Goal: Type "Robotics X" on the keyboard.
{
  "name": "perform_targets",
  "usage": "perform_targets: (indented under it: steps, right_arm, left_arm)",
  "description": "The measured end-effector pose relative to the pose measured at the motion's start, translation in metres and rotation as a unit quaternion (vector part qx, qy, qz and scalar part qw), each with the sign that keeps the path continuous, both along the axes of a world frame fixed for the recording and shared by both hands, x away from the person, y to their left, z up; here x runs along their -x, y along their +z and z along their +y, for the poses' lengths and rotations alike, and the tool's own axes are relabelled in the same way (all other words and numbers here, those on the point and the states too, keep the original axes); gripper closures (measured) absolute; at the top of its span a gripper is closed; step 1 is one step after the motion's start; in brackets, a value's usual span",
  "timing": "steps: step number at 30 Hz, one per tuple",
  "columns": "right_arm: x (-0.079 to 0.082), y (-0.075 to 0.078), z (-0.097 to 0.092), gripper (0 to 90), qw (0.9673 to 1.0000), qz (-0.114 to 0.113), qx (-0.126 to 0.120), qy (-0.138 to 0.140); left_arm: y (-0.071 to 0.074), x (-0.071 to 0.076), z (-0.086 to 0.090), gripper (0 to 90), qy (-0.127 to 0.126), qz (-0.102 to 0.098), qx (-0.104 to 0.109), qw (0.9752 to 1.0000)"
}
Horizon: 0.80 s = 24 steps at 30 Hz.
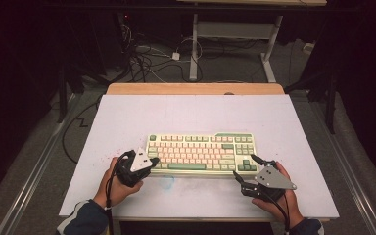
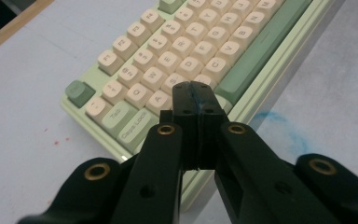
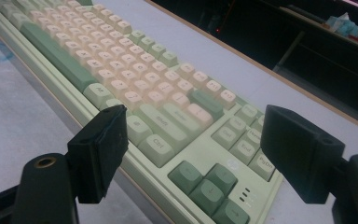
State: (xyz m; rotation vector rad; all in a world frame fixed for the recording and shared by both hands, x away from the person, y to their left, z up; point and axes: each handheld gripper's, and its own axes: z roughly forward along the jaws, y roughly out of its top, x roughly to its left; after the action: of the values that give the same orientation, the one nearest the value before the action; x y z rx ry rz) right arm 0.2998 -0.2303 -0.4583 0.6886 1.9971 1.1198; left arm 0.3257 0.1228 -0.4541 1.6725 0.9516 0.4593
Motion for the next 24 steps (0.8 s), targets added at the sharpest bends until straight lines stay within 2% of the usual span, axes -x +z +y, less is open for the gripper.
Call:
perform_targets:
  steps: [11, 24]
  right_arm:
    - [0.000, -0.002, 0.003, 24.0, 0.9999, 0.004, 0.008, 0.005]
    - [0.000, -0.004, 0.004, 24.0, 0.9999, 0.008, 0.011, 0.009]
  left_arm:
    - [-0.002, -0.017, -0.030, 85.9, -0.021, 0.016, -0.016, 0.9995]
    - [-0.011, -0.028, -0.049, 85.4, -0.034, 0.028, -0.031, 0.9986]
